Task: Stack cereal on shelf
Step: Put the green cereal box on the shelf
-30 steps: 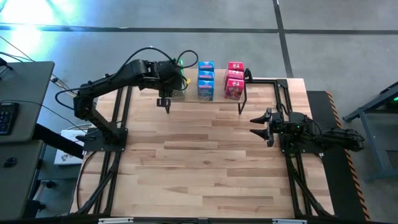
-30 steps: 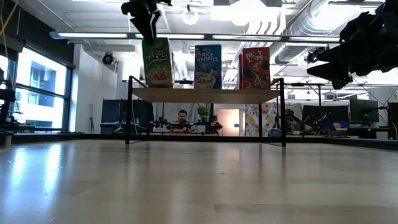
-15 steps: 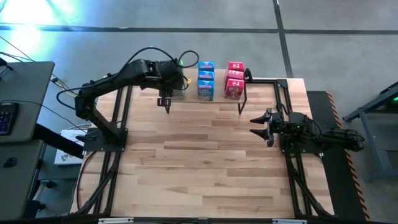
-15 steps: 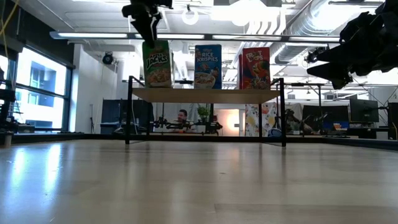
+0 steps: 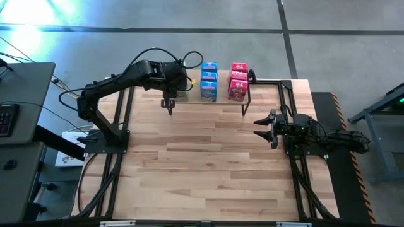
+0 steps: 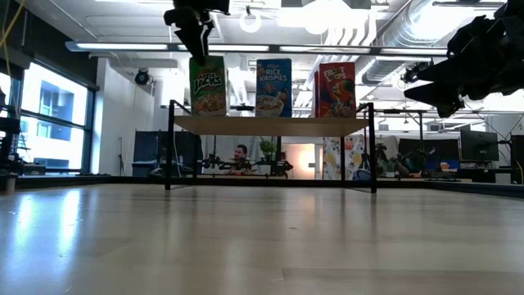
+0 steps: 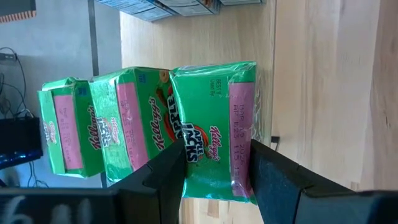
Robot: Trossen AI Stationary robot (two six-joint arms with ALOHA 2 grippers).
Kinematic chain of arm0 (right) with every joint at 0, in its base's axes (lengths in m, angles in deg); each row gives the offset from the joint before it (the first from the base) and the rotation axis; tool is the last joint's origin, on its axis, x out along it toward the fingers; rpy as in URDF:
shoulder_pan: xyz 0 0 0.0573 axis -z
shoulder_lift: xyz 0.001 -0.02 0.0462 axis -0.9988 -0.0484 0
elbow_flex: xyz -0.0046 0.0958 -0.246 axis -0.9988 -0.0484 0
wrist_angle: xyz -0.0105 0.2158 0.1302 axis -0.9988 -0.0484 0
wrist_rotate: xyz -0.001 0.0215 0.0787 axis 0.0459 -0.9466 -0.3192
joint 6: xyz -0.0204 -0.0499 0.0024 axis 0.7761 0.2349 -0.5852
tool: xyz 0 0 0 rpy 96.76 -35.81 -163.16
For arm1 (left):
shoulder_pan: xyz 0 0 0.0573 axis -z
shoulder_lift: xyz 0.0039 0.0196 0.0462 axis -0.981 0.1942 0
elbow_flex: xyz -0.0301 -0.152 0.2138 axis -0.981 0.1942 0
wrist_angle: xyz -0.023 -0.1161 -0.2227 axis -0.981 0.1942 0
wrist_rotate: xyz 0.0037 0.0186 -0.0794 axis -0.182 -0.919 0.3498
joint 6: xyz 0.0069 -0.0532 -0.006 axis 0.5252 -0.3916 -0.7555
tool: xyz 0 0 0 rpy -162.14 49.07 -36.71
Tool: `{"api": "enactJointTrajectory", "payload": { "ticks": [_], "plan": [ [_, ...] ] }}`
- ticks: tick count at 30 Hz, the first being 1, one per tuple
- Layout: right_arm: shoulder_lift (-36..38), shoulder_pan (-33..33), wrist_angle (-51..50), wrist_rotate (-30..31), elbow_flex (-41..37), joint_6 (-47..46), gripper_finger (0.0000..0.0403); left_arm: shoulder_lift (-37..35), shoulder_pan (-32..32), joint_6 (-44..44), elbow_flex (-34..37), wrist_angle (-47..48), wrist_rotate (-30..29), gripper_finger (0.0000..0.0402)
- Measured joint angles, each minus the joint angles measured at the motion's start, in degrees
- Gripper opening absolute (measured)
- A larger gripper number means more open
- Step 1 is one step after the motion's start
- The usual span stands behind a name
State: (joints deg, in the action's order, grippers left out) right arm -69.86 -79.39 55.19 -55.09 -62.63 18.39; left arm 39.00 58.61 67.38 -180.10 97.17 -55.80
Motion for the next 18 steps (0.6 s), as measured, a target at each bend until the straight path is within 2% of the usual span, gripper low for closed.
{"api": "enactJointTrajectory", "payload": {
  "ticks": [18],
  "plan": [
    [0.0,0.0,0.0,0.0,0.0,0.0,0.0239,0.1,0.0,0.4,0.0,0.2,0.1,0.0201]
  ]
}}
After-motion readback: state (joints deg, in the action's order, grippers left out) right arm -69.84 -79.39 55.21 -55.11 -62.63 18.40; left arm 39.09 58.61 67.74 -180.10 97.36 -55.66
